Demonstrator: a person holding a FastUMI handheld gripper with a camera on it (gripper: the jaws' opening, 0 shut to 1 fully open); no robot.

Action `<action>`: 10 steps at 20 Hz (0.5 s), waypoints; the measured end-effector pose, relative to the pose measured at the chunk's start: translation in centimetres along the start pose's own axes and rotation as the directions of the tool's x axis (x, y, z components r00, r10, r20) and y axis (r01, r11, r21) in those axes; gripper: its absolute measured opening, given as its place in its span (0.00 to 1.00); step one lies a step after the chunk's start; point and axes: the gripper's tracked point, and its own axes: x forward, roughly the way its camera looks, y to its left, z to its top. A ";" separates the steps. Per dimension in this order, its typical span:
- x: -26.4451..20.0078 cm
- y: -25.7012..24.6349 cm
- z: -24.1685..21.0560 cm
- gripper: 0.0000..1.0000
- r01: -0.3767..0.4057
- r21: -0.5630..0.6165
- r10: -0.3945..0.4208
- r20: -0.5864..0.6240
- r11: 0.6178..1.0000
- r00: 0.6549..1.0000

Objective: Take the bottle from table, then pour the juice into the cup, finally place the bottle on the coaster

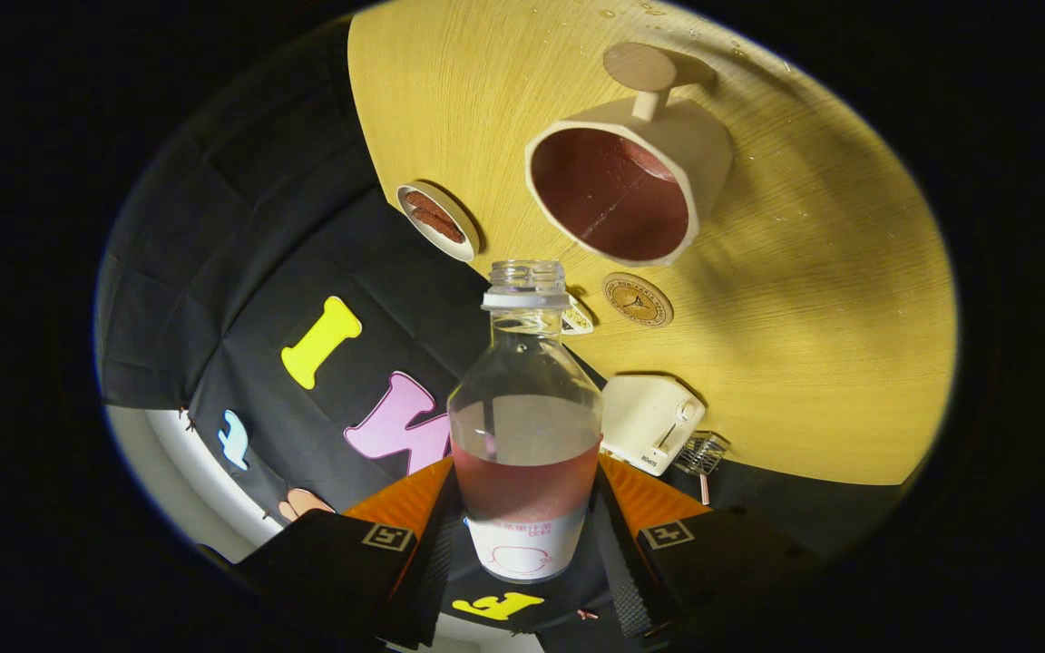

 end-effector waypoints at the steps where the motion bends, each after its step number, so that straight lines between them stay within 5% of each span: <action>1: 0.0 -0.1 -0.1 0.76 0.004 -0.007 -0.004 -0.003 1.000 1.000; 10: -0.1 -0.9 0.1 0.76 0.008 -0.025 -0.008 0.012 1.000 1.000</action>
